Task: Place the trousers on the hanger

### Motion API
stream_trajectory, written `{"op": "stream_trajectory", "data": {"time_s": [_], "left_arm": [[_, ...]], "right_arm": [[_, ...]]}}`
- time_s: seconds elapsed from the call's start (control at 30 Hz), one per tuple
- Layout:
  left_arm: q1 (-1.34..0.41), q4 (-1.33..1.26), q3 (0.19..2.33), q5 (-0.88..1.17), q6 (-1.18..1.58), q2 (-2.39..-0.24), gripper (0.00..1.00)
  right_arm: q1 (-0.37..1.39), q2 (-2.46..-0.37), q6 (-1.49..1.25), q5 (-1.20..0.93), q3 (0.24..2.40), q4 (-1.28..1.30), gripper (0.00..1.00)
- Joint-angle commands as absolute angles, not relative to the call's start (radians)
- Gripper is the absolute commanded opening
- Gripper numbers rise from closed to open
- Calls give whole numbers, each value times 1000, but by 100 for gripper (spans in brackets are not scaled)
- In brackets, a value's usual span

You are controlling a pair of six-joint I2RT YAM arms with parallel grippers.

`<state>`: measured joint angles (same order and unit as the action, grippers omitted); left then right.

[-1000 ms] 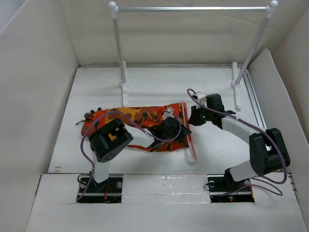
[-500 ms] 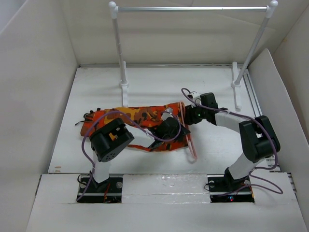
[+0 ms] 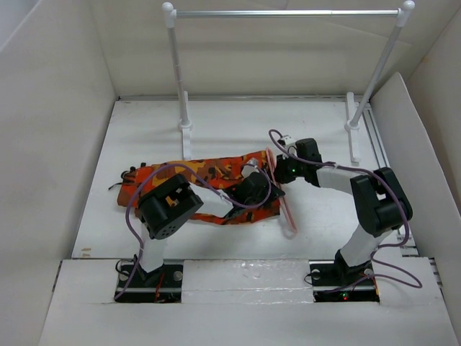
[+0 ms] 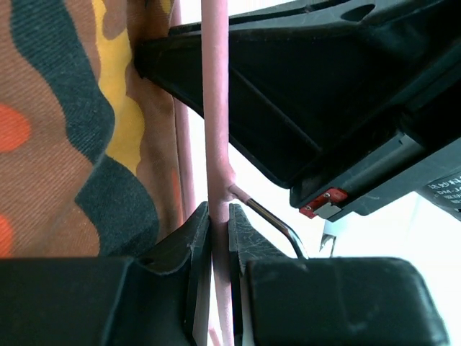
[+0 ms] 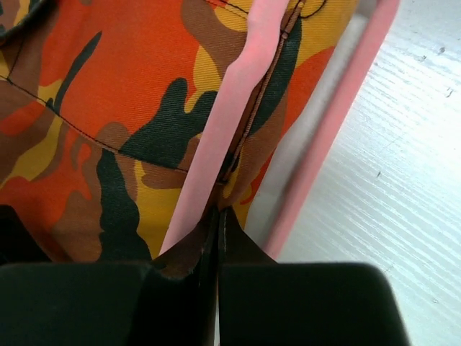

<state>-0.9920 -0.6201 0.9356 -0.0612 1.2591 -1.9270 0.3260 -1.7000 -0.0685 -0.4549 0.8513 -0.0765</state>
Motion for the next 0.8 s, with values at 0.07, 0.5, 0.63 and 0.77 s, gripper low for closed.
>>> {"op": "stream_trajectory", "data": {"time_s": [0.07, 0.5, 0.63, 0.77], "left_arm": [[-971, -505, 901, -118, 1241, -1881, 0], [-951, -399, 934, -146, 1172, -1882, 0], [-951, -365, 933, -149, 1184, -1882, 0], [-942, -327, 942, -149, 1184, -1890, 0]], "right_arm": [[310, -1663, -83, -580, 834, -104, 0], [170, -1423, 29, -612, 818, 114, 0], [167, -1402, 20, -530, 825, 140, 0], [22, -1364, 25, -511, 819, 193, 0]]}}
